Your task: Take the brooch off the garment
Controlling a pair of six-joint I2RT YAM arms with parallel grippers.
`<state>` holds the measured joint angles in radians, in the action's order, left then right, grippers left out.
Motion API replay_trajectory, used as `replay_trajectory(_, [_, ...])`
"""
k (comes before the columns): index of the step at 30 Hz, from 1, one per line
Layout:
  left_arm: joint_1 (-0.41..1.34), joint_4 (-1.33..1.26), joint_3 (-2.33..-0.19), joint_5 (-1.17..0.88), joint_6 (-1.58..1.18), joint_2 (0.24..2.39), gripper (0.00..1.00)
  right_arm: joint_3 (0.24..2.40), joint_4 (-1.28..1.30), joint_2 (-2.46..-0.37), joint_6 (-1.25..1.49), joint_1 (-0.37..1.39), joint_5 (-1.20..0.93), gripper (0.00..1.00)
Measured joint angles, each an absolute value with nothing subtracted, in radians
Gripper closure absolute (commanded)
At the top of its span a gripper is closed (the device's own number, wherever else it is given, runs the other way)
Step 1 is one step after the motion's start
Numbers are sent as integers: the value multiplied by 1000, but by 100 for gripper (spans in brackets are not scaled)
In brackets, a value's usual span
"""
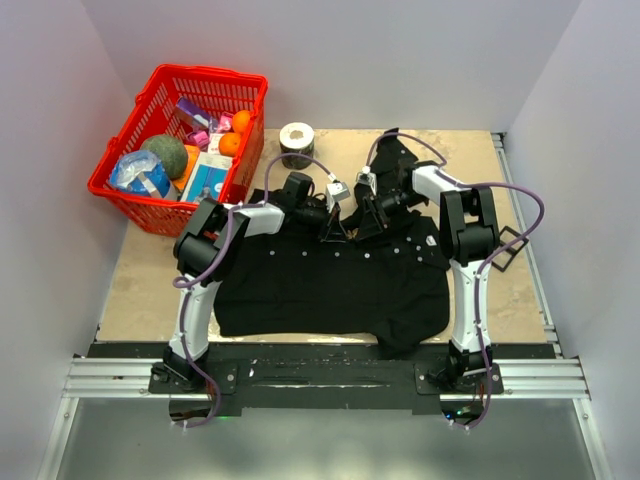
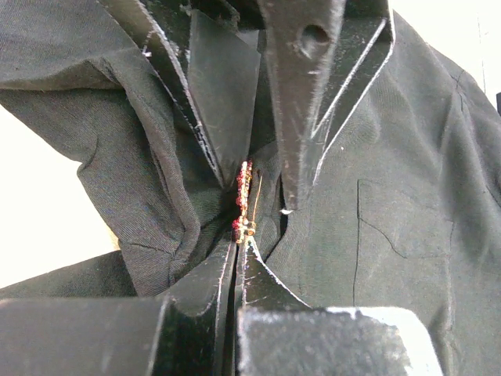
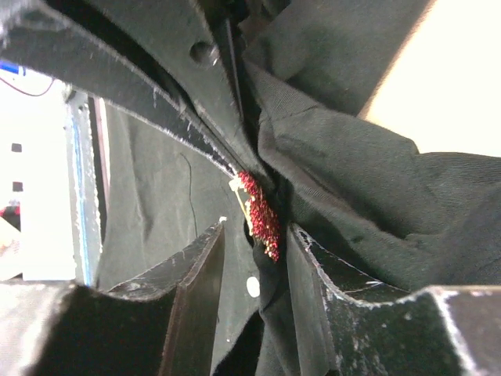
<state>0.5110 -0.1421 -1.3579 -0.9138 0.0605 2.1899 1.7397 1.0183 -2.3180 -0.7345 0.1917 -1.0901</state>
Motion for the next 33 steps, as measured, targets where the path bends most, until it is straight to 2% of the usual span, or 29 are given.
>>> replay_trajectory(4, [511,-142,-1361,-915,60,2192,100,1766,1004,-2337,-670,194,-1092,68])
replay_trajectory(12, [509,-139,-1377,-905,60,2204,100,1785,949,-2365,-528,197,-1083,74])
replay_trajectory(15, [505,-140,-1382,-905,60,2209,100,1785,932,-2365,-495,197,-1079,79])
replay_trajectory(26, [503,-133,-1385,-889,60,2213,100,1805,923,-2381,-426,204,-1052,82])
replay_trajectory(27, [503,-131,-1386,-888,59,2215,100,1806,923,-2383,-427,205,-1046,82])
replay_trajectory(32, [502,-123,-1397,-890,48,2230,100,1824,944,-2383,-452,218,-1008,59])
replay_trajectory(33, [502,-123,-1399,-892,47,2230,100,1826,953,-2383,-469,219,-1010,57])
